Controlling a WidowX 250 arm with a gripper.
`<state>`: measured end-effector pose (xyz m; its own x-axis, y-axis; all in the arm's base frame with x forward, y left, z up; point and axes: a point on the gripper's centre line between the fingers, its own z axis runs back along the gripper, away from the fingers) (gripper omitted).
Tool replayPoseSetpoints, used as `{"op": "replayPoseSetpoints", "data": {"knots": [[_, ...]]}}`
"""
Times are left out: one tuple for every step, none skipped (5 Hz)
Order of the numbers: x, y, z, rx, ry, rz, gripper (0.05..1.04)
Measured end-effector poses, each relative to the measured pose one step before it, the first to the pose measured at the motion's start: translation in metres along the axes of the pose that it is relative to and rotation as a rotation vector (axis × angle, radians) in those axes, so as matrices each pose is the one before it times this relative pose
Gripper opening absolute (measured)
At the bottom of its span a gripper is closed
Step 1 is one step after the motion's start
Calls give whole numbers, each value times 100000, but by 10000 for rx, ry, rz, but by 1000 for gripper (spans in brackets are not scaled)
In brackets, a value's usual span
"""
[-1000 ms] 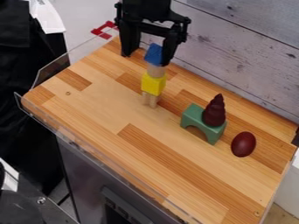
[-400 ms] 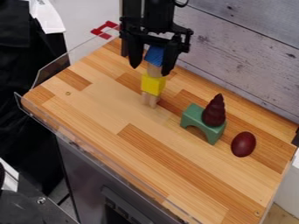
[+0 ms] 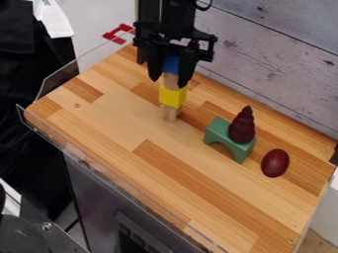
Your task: Put down the triangle on the table from tower
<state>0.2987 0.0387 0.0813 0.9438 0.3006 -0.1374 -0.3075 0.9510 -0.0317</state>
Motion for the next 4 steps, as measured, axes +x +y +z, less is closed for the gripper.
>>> {"op": "replayPoseSetpoints", "data": {"knots": [[-50,2,73,6,46,90,541],[89,-20,139,-16,-106,13,541],[-2,-2,46,-2,-15,-1,541],[-183,42,610,7,-125,88,541]]}}
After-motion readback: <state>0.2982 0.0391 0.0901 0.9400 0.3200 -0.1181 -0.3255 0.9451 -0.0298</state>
